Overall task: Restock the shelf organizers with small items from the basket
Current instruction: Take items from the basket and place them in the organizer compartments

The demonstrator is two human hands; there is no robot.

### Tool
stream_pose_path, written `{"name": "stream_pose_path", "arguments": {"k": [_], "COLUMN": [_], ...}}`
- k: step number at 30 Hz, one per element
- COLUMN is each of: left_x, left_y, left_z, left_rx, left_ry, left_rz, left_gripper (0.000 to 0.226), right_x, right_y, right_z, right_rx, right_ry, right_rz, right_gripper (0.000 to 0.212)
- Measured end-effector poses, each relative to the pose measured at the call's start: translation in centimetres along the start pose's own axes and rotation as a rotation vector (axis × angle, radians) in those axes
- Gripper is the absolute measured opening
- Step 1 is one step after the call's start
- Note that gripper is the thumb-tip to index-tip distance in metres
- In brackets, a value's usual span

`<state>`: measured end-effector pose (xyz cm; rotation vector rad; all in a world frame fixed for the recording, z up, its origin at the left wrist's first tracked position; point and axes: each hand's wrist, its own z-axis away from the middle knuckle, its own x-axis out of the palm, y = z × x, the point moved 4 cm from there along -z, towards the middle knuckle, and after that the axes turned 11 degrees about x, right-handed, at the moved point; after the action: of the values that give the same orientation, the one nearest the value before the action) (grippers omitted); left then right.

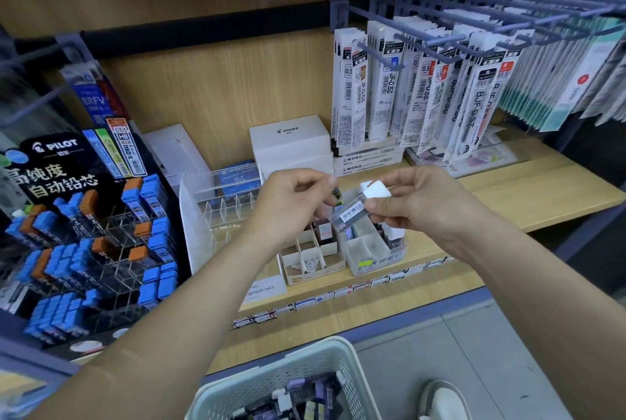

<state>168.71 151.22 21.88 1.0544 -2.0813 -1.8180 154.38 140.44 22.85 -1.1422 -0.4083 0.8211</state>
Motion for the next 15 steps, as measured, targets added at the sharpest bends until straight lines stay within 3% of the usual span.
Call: {"name": "stream_pose_path", "arguments": {"k": [5,7,9,12,15], "left_x": [2.0,2.0,1.9,1.8,1.8], "left_y": [1.9,2.0,2.1,1.6,1.0], "left_z": [0.4,0.3,0.2,0.4,0.5], "left_rx": [0.103,0.128,0.102,-0.059,-0.113], "left_ry": [-0.313,-0.367,-0.348,-0.277,-0.235], "left_rz": [0.097,0.018,-0.021,0.107,0.141], "left_gripper": [0.032,0.025,0.014,0.019,0.018], "right_x": [0.7,0.9,0.9,0.6,0.2], "right_y": [-0.4,-0.5,-0.5,-0.5,-0.5], "right_z": [0.3,0.4,0.4,0.2,0.0], "right_rx": [-0.018,-0.013,0.000,0.009,0.001], "right_ry": [-0.030,-0.043,-0.053,-0.049,-0.013], "right_rz": [-0.074,-0.095,-0.125,-0.155,-0.142], "right_gripper": [0.023,0.021,0.023,0.023,0.013]}}
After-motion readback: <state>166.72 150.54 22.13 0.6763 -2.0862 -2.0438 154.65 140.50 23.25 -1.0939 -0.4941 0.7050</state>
